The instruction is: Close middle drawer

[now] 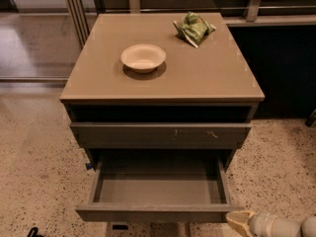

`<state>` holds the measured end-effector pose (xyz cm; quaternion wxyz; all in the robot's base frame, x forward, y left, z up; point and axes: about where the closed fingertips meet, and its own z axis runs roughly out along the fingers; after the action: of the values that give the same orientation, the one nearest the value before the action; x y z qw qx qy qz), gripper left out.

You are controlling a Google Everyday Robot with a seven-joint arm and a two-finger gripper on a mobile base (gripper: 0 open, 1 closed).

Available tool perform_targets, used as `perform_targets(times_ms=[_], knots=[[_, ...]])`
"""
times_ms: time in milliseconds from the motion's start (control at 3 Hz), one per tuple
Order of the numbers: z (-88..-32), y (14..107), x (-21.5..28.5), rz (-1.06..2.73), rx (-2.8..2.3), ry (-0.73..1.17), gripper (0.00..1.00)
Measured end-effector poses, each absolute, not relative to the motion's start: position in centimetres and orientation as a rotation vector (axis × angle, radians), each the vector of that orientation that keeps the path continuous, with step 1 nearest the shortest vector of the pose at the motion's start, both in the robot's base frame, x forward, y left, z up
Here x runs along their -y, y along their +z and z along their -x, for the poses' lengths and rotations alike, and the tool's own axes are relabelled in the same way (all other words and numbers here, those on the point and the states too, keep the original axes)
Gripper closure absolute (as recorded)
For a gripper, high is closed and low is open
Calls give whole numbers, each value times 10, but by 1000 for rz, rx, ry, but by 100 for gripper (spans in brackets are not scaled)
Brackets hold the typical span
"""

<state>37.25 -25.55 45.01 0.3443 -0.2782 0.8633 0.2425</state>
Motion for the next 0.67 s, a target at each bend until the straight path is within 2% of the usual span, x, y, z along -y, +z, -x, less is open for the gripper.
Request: perform_targets(times_ms=[667], knots=[[-400,425,259,689,-2284,582,100]])
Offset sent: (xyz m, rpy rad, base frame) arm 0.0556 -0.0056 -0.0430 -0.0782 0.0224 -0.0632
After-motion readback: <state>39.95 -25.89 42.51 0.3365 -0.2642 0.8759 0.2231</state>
